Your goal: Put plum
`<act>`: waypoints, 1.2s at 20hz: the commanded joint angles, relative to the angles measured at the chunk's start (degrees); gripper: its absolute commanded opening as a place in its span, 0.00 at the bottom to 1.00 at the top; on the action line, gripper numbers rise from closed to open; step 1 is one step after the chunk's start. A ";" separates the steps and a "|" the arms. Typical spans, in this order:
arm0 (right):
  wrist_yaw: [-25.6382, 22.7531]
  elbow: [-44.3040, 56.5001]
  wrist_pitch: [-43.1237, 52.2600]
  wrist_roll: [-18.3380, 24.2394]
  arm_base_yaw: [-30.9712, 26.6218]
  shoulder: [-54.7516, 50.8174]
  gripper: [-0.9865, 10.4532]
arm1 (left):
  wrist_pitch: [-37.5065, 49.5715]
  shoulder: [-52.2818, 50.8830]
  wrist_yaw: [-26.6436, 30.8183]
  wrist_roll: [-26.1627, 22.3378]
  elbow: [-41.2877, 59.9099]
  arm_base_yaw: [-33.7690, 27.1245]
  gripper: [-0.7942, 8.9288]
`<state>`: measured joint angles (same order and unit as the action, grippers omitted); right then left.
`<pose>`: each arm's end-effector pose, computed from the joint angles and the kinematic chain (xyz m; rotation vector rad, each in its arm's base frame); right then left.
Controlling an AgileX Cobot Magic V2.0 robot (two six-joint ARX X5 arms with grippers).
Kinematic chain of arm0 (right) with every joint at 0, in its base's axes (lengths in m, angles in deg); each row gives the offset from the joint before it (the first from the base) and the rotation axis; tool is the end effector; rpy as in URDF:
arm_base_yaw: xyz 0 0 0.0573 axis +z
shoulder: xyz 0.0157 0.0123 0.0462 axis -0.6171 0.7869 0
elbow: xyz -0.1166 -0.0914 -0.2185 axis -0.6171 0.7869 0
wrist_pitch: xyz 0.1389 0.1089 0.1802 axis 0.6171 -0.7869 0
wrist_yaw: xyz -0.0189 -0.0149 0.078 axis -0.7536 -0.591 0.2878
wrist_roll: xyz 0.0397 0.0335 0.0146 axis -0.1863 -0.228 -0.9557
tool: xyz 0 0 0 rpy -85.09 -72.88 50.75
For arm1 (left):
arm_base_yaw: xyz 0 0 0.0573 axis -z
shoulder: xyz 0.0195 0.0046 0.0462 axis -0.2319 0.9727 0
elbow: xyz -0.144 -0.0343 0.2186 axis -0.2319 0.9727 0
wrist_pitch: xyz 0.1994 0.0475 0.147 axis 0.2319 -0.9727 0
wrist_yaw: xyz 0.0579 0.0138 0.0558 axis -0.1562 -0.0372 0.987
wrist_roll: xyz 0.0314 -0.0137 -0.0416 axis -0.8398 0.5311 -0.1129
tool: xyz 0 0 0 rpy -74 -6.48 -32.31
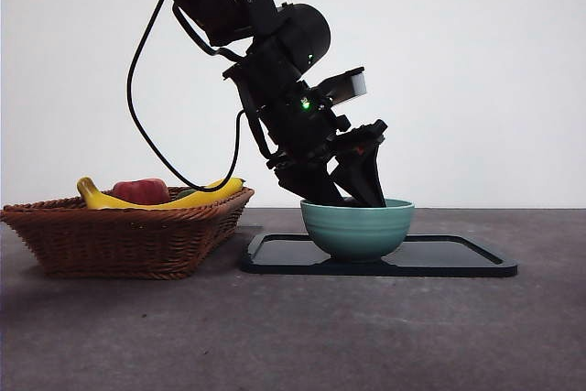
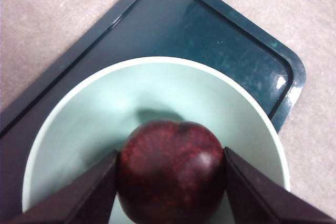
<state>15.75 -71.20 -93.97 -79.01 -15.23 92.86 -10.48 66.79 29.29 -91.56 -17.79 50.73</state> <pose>0.0976 0.0516 0.3006 0.0729 0.7915 0.6635 0.3682 -0.2909 0.1940 0.3332 0.8082 -0.9545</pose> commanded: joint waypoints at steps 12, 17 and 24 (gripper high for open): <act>0.04 -0.59 0.17 -0.39 0.35 0.33 0.24 | -15.17 -5.55 -0.44 1.46 -18.38 -0.11 0.24; 0.02 -0.59 0.17 -0.42 0.35 0.33 0.24 | -21.90 -15.61 -0.46 2.19 -18.38 -3.43 0.24; 0.04 -0.59 0.17 -0.42 0.35 0.33 0.24 | -34.67 -28.00 -0.48 0.83 -17.90 -10.93 0.24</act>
<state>15.73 -71.20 -94.00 -79.01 -15.23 92.86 -45.60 38.70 28.94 -90.16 -34.53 39.45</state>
